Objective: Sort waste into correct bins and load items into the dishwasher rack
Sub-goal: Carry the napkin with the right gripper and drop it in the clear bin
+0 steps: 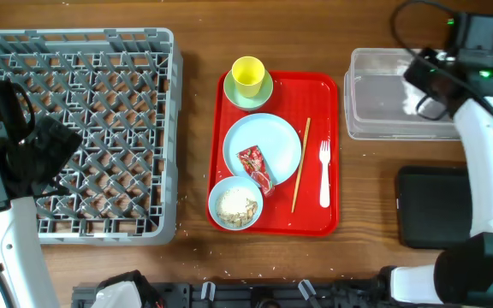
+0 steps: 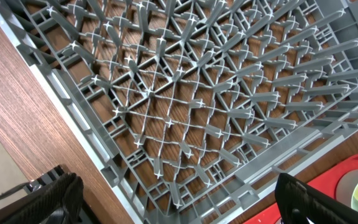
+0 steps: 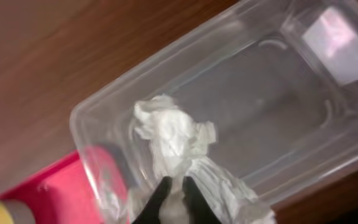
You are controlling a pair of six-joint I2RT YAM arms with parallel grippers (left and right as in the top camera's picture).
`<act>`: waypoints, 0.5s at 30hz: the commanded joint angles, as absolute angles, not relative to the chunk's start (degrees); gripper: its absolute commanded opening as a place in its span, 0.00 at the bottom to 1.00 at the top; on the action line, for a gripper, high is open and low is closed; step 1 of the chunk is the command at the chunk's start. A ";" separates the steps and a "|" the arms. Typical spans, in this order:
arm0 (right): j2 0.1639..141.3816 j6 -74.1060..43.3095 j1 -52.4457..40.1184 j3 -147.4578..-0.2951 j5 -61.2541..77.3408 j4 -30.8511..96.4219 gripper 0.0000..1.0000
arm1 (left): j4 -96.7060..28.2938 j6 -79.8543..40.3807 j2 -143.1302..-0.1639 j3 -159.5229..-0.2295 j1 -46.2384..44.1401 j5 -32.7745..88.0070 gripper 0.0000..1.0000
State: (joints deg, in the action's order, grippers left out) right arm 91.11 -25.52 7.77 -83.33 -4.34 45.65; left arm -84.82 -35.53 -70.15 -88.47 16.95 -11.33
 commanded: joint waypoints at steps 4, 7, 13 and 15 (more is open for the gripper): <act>97.45 -18.09 8.43 -83.99 11.60 40.93 0.94 | -84.71 -36.49 -69.76 -89.17 17.21 -12.27 1.00; 96.71 -16.29 8.43 -84.01 24.77 41.50 0.98 | -84.71 -36.49 -69.76 -89.17 17.21 -12.27 1.00; 92.75 -7.38 2.87 -83.99 56.45 53.34 0.97 | -84.71 -36.49 -69.76 -89.17 17.21 -12.27 1.00; 92.88 -7.46 -4.99 -83.44 52.07 56.90 0.87 | -84.71 -36.49 -69.76 -89.17 17.21 -12.27 1.00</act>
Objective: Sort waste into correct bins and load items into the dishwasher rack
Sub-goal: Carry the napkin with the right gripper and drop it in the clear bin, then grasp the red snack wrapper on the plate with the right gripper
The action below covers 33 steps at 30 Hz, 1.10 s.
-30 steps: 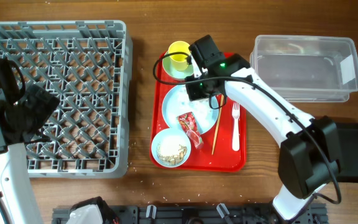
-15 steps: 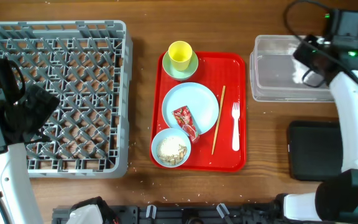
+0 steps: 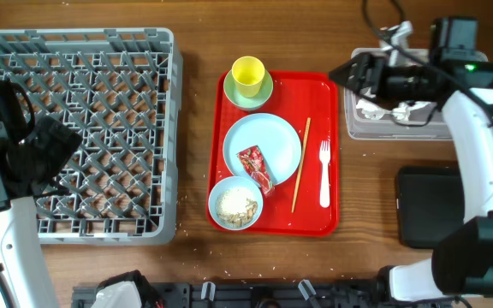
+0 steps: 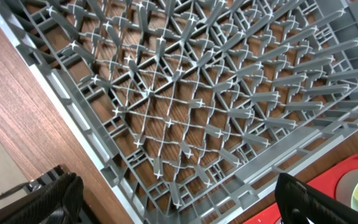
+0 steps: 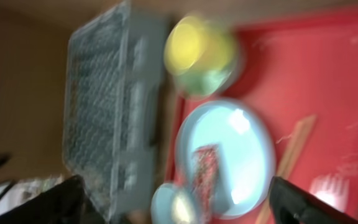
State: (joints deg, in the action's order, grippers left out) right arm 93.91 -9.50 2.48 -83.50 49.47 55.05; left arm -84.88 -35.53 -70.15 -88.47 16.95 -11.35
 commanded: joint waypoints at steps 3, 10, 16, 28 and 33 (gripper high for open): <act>93.08 -16.64 -19.03 -81.87 36.05 55.59 0.73 | -84.71 -36.49 -69.76 -89.17 17.21 -12.27 1.00; 94.26 -37.93 -42.59 -76.86 1.28 56.51 0.79 | -84.71 -36.49 -69.76 -89.17 17.21 -12.27 1.00; 97.71 -42.41 -43.05 -70.81 -1.76 51.22 0.79 | -84.71 -36.49 -69.76 -89.17 17.21 -12.27 1.00; 108.03 -47.57 -42.68 -70.74 -5.10 46.54 0.68 | -84.71 -36.49 -69.76 -89.17 17.21 -12.27 1.00; 108.44 -47.59 -42.46 -70.76 -5.30 44.21 0.19 | -84.71 -36.49 -69.76 -89.17 17.21 -12.27 1.00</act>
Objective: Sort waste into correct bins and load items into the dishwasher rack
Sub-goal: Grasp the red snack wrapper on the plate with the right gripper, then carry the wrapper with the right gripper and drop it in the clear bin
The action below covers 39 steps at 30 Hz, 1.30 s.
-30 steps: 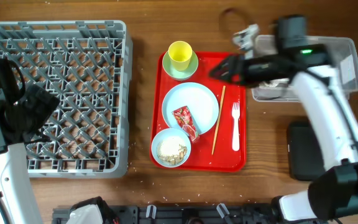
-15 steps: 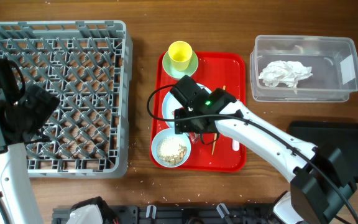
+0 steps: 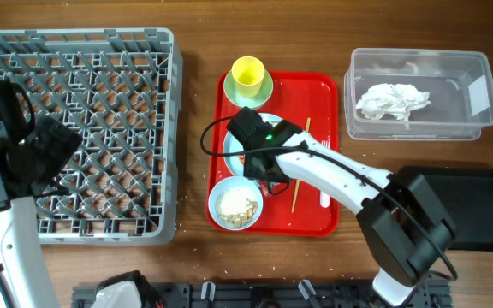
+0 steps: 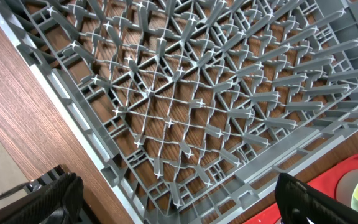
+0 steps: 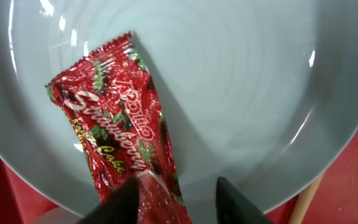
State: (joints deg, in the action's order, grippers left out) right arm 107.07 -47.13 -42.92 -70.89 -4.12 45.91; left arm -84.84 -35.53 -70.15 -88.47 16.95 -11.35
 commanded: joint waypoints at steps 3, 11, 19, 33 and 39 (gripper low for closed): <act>108.44 -47.53 -40.21 -70.87 -3.46 43.29 0.04 | -84.71 -36.49 -69.76 -89.17 17.21 -12.27 1.00; 108.42 -34.65 -27.64 -79.96 15.44 44.14 0.04 | -84.71 -36.49 -69.76 -89.17 17.21 -12.27 1.00; 108.44 -27.18 -31.99 -73.30 17.93 55.83 0.76 | -84.71 -36.49 -69.76 -89.17 17.21 -12.27 1.00; 108.05 -34.89 -30.26 -72.16 14.20 45.01 0.04 | -84.71 -36.49 -69.76 -89.17 17.21 -12.27 1.00; 104.55 -34.52 -15.05 -90.21 13.72 57.28 0.04 | -84.71 -36.49 -69.76 -89.17 17.21 -12.27 1.00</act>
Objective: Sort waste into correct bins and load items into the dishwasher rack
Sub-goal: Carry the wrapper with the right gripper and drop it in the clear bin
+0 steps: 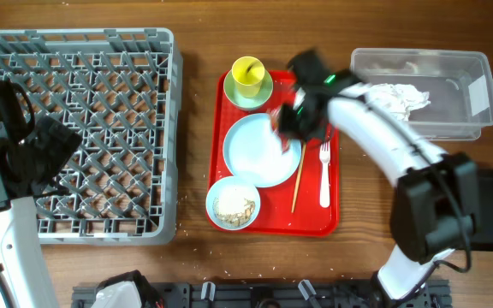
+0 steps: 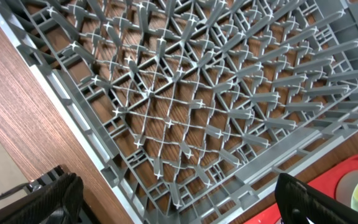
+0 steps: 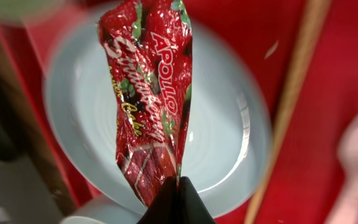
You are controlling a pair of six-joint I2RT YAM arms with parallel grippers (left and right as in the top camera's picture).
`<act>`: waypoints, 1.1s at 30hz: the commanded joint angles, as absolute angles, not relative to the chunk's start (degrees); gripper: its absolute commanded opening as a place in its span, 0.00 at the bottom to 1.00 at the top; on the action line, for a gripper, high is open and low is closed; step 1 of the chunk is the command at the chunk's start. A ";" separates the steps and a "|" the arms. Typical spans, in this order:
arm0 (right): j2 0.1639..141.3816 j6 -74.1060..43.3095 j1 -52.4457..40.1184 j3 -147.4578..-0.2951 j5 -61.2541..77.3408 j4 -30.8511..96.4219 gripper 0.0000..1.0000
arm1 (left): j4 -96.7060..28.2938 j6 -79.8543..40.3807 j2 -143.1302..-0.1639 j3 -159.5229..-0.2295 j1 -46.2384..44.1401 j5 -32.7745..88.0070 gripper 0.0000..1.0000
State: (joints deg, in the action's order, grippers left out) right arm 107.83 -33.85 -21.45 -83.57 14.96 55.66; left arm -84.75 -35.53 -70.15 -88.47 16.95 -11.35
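Observation:
My right gripper (image 3: 178, 199) is shut on the end of a red strawberry snack wrapper (image 3: 149, 93), which hangs above the light blue plate (image 3: 229, 137). In the overhead view the right gripper (image 1: 288, 118) is blurred over the upper part of the red tray (image 1: 315, 218). The tray also carries a yellow cup (image 1: 247, 75) on a green saucer, a bowl of rice (image 1: 234, 204), a chopstick (image 1: 298, 175) and a white fork (image 1: 323, 175). My left gripper (image 2: 179, 211) stands open over the near edge of the grey dishwasher rack (image 1: 75, 128).
A clear bin (image 1: 478, 85) at the back right holds a crumpled white tissue (image 1: 396, 96). A black bin sits in front of it at the right edge. The rack fills the left side of the wooden table.
My right gripper was open around the wrapper lying on the plate. Now it is shut on the wrapper and holds it raised off the plate, further towards the tray's back right. The left arm is unchanged.
My right gripper held a white tissue over the clear bin. Then the tissue lay in the bin and the gripper was open. Later it stood open at the wrapper on the plate, and now it holds the wrapper up. The left arm stayed still throughout.

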 commanded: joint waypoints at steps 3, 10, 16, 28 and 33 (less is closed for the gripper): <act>103.26 -39.20 -4.40 -93.10 12.99 57.28 0.04 | -84.71 -36.49 -69.76 -89.17 17.21 -12.27 1.00; 103.66 -45.08 8.25 -93.10 3.36 57.71 0.55 | -84.71 -36.49 -69.76 -89.17 17.21 -12.27 1.00; 102.50 -33.47 8.58 -94.08 11.20 57.36 1.00 | -84.71 -36.49 -69.76 -89.17 17.21 -12.27 1.00; 87.39 -31.11 23.49 -96.27 -3.40 66.67 1.00 | -84.71 -36.49 -69.76 -89.17 17.21 -12.27 1.00; 87.55 -31.66 23.49 -96.27 -3.40 66.67 1.00 | -84.71 -36.49 -69.76 -89.17 17.21 -12.27 1.00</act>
